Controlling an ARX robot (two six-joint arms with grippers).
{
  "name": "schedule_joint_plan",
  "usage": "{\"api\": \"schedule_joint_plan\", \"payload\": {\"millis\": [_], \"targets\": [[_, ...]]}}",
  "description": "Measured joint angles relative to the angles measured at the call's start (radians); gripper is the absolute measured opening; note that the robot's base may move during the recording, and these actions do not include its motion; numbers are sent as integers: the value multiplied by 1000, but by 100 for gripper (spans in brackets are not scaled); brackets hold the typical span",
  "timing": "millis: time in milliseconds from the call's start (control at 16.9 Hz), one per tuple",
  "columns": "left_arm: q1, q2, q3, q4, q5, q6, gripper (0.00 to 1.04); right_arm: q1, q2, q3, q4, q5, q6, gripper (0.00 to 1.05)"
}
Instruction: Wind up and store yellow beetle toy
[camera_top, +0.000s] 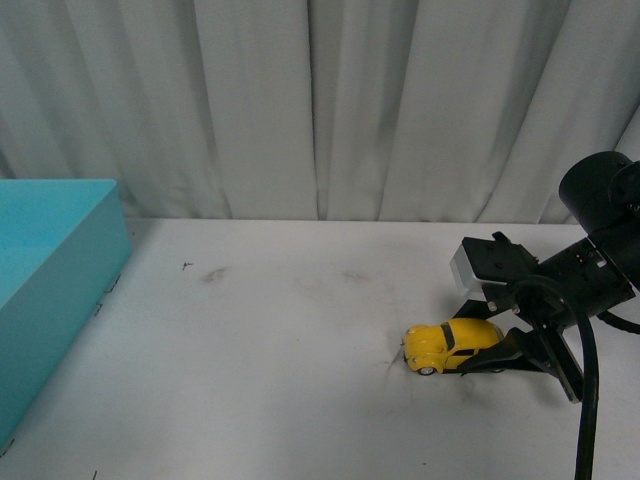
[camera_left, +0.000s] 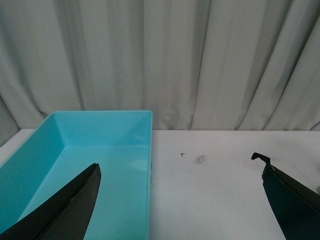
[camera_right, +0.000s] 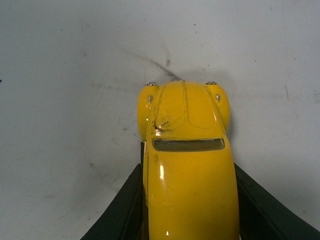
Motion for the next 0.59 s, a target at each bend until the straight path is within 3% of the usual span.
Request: {"api": "schedule_joint_plan", "payload": {"millis": [593], "targets": [[0, 0, 0, 0, 0, 0, 98, -57, 0, -41, 17, -41, -14, 42]]}}
